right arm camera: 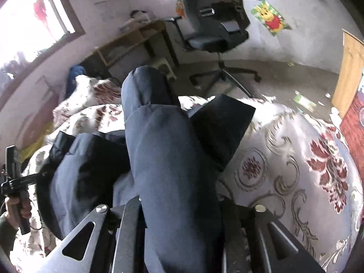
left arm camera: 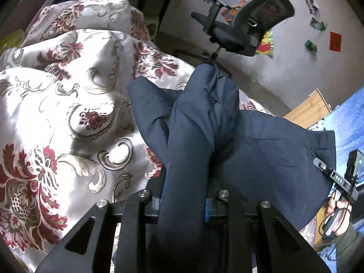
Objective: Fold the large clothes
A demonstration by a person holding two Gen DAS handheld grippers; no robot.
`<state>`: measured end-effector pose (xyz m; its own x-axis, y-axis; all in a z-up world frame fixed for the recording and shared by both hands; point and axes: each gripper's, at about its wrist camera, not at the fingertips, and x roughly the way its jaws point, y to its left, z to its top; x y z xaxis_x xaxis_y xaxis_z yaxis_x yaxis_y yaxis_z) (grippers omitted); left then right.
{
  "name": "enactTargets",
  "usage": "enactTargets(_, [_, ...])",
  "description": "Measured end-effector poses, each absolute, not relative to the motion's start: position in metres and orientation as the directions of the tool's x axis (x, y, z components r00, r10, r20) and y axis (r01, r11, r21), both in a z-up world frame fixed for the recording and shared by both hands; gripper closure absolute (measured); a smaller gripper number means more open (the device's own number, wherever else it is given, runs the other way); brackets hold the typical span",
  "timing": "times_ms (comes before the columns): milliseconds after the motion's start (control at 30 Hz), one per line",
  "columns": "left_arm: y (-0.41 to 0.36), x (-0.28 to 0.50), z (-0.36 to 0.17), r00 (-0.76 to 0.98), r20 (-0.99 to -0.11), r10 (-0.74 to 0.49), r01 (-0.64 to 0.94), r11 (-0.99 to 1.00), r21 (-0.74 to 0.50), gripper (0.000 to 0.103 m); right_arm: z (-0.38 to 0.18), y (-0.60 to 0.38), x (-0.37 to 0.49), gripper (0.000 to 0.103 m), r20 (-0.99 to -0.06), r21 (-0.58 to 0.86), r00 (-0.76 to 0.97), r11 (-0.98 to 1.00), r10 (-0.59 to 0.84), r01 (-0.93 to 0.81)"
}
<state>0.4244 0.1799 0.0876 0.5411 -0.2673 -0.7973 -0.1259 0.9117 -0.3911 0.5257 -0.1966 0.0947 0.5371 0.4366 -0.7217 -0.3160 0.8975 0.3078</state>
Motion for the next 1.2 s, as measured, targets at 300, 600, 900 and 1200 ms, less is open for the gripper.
enactTargets(300, [0.184, 0.400, 0.100, 0.547, -0.822, -0.158, -0.189, 0.933, -0.305, 0.048, 0.095, -0.208, 0.495, 0.023, -0.726, 0.160, 0.634, 0.962, 0.268, -0.223])
enactTargets(600, [0.144, 0.344, 0.144, 0.675, -0.737, -0.024, -0.152, 0.974, -0.170, 0.026, 0.139, -0.185, 0.426, 0.005, -0.568, 0.079, 0.767, 0.948, 0.297, -0.308])
enactTargets(900, [0.093, 0.285, 0.173, 0.798, -0.592, 0.111, -0.176, 0.983, -0.054, 0.009, 0.154, -0.171, 0.363, 0.000, -0.447, 0.055, 0.821, 0.927, 0.355, -0.371])
enactTargets(1200, [0.081, 0.241, 0.179, 0.840, -0.493, 0.229, -0.265, 0.964, -0.003, 0.008, 0.157, -0.166, 0.313, 0.000, -0.353, 0.029, 0.846, 0.909, 0.399, -0.417])
